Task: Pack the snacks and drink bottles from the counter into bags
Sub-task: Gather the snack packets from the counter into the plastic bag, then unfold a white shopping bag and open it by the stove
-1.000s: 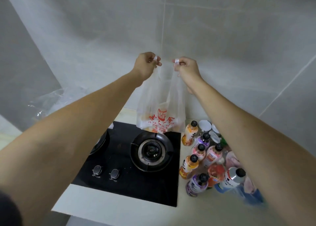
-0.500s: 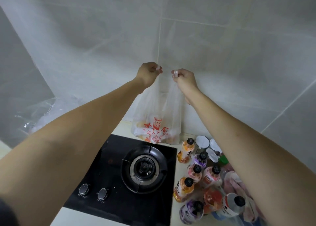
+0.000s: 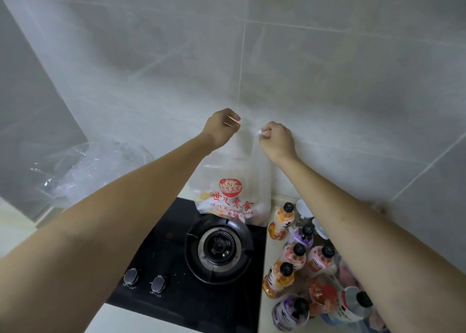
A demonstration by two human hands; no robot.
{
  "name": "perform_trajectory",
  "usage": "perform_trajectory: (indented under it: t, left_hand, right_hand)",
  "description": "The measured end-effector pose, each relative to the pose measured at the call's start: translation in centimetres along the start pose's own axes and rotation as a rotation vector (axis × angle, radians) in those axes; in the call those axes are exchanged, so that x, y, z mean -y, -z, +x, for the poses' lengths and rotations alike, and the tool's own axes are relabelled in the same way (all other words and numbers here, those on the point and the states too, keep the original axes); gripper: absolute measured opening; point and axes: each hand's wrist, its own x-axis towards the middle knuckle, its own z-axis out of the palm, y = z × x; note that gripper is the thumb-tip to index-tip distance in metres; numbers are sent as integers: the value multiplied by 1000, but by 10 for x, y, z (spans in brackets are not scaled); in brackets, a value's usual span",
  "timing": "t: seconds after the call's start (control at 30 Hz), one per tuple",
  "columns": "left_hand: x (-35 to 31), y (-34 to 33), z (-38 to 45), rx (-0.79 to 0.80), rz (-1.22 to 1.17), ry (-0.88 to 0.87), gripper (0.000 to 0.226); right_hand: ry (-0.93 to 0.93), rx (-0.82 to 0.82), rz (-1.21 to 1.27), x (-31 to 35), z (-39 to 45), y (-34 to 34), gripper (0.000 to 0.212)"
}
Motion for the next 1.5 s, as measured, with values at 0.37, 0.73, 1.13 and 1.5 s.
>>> perform_trajectory:
  t: [0.37, 0.73, 1.13, 1.5]
  left_hand:
    - [48, 59, -95, -137, 578, -97, 25]
    - [191, 252, -303, -281, 737, 72, 34]
    - [325, 487, -524, -531, 807, 367, 43]
    - [427, 555, -599, -660, 628, 920, 84]
  right_hand:
    - [216, 56, -18, 59, -61, -37, 15]
    - [447, 309, -76, 189, -214, -180, 24]
    - [574, 640, 75, 396, -402, -414, 26]
    - [468, 978, -30, 447, -441, -568, 102]
